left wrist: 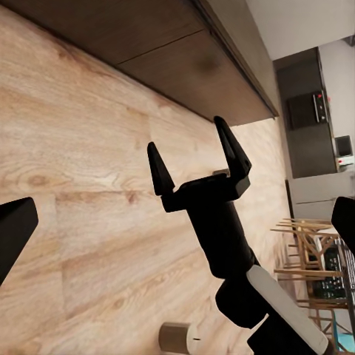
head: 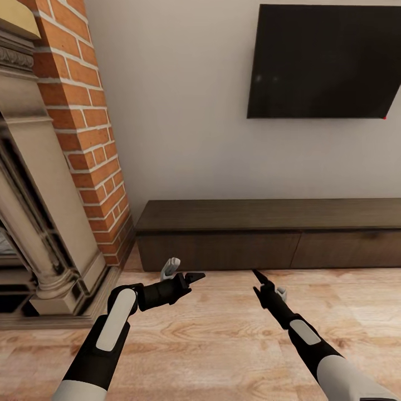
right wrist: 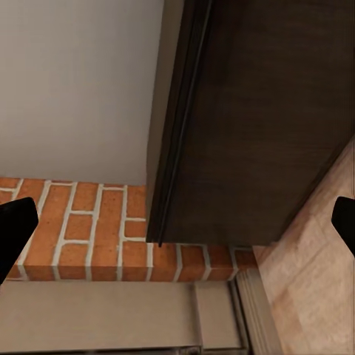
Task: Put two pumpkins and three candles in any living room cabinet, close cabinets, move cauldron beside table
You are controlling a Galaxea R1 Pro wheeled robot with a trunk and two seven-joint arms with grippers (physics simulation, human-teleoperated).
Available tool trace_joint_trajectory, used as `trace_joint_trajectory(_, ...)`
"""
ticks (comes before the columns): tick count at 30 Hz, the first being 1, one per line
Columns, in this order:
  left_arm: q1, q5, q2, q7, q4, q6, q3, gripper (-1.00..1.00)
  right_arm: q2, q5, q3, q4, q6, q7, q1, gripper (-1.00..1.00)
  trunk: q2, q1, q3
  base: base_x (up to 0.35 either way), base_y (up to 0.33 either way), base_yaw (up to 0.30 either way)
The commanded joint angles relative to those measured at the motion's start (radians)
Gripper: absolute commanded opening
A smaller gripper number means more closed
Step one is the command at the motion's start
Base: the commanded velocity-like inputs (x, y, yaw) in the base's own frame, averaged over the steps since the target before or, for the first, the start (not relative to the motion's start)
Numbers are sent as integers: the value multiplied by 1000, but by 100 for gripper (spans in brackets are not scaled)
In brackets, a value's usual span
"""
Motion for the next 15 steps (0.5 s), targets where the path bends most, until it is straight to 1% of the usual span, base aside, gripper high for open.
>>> trace_joint_trajectory(1,0,-3,0,-2,0,4,1,100,0,-10,1,-4,7,3,0,100,0,0,-1,0,0,0)
trace_joint_trajectory(11,0,-3,0,-2,-1,4,-2,100,2,-11,1,-10,5,-1,0,100,0,0,-1,2,0,0)
trace_joint_trajectory(15,0,-3,0,-2,-2,4,-10,100,2,-12,1,-10,5,-2,0,100,0,0,-1,76,0,0)
